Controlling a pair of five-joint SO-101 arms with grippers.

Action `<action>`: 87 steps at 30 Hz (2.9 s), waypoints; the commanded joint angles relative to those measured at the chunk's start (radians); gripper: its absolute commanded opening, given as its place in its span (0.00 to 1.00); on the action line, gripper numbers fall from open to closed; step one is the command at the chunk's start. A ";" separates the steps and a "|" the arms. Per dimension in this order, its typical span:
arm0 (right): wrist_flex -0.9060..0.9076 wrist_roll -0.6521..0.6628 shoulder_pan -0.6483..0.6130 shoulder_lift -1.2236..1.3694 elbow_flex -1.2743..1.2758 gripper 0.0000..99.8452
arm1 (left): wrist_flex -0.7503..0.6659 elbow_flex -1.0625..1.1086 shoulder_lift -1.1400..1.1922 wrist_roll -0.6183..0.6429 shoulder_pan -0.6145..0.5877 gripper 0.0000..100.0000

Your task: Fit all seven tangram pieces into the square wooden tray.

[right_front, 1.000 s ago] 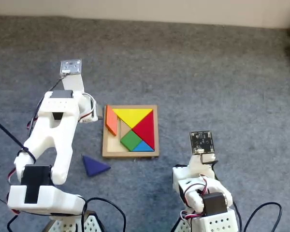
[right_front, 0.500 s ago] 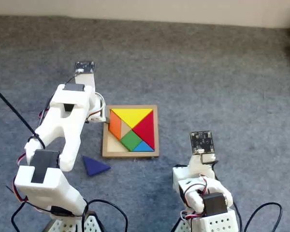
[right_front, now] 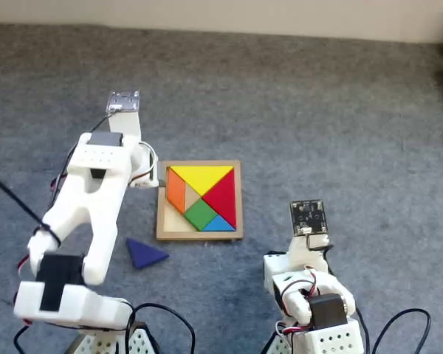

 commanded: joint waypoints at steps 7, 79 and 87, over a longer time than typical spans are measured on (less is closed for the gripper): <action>0.005 -0.002 -0.002 -0.016 0.153 0.01 | 0.015 0.163 -0.338 -0.009 0.005 0.24; 0.004 -0.002 -0.005 -0.016 0.153 0.01 | -0.143 0.769 -0.602 -1.643 0.108 0.24; 0.004 -0.002 -0.004 -0.016 0.153 0.01 | 0.115 0.401 -0.183 -1.643 0.107 0.24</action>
